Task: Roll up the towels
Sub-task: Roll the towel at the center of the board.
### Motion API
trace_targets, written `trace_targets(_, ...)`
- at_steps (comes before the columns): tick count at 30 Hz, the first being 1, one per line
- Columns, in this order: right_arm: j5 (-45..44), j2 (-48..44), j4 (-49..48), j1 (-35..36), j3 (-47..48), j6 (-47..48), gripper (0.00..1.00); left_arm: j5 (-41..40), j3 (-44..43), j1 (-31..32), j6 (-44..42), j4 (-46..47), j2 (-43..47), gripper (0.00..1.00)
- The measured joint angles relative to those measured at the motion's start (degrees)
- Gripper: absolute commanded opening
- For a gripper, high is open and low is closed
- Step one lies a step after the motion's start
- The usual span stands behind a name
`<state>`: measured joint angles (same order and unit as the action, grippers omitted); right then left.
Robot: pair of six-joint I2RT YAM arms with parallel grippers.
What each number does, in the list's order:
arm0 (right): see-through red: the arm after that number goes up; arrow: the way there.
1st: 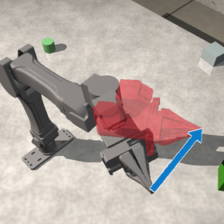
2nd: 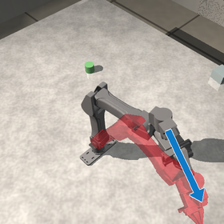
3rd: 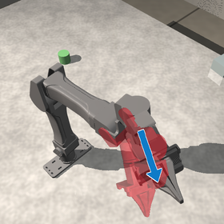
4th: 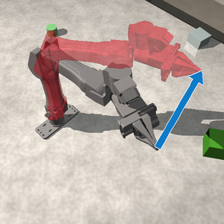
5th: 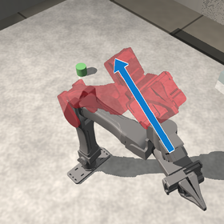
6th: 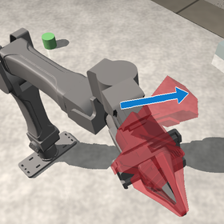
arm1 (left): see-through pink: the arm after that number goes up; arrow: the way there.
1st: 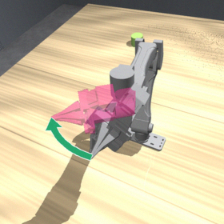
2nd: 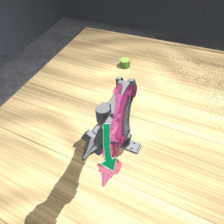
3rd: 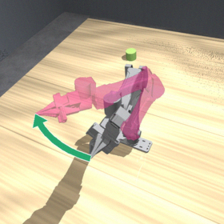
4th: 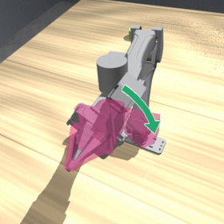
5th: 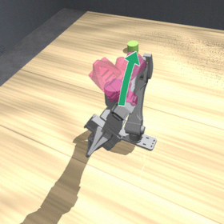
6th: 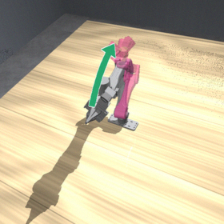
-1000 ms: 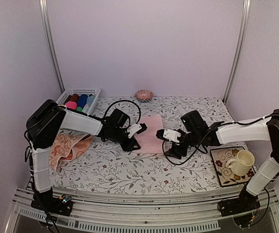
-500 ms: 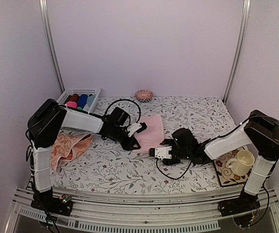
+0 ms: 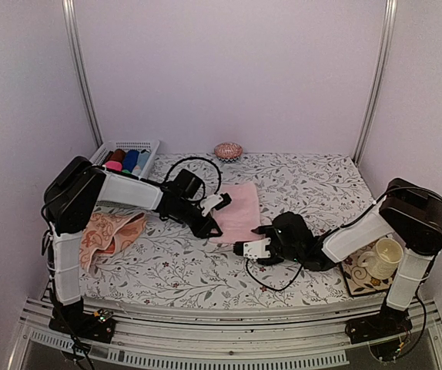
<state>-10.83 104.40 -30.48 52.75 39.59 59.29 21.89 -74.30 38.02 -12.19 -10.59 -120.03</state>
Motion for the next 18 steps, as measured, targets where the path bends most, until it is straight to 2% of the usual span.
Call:
trace_targets(7, 0.4, -0.1, -1.0, 0.1, -0.9, 0.1, 0.57, 0.7, -0.6, -0.2, 0.1, -0.7, -0.3, 0.36)
trace_targets(12, 0.5, 0.9, 0.0, 0.1, 0.4, 0.1, 0.49, 1.0, -0.7, -0.3, 0.1, -0.8, -0.4, 0.37)
trace_targets(18, -1.1, 5.0, 0.5, 0.2, 5.1, -0.9, 0.48, 1.4, -0.8, -0.5, 0.0, -0.9, -0.5, 0.36)
